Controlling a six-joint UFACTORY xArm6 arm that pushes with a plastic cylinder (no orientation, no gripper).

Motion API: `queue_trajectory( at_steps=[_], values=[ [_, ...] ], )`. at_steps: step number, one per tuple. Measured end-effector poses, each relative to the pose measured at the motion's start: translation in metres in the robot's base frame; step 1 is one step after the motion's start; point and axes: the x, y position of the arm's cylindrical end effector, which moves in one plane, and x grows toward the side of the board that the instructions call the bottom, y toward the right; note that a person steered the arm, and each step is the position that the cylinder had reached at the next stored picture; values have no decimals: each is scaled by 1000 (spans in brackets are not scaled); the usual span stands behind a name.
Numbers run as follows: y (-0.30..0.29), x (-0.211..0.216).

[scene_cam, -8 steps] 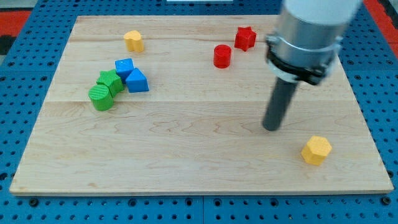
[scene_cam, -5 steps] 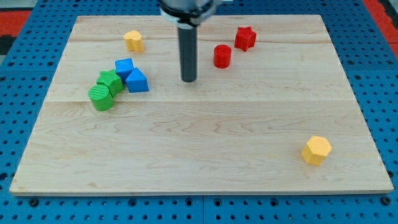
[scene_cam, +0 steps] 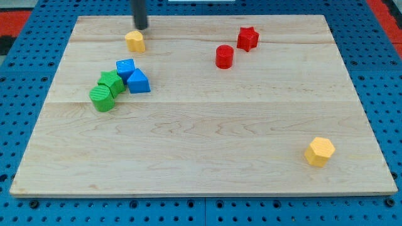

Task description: Push the yellow heart closer to the yellow hexagon

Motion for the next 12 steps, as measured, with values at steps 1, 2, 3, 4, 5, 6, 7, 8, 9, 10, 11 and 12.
queue_trajectory(
  at_steps=[1, 2, 3, 4, 5, 6, 7, 8, 9, 10, 11, 12],
  values=[
    [-38, 10],
    [-40, 27],
    [-33, 27],
    [-12, 27],
    [7, 33],
    [10, 47],
    [13, 68],
    [48, 71],
    [80, 79],
    [82, 111],
    [82, 142],
    [112, 157]
  ],
)
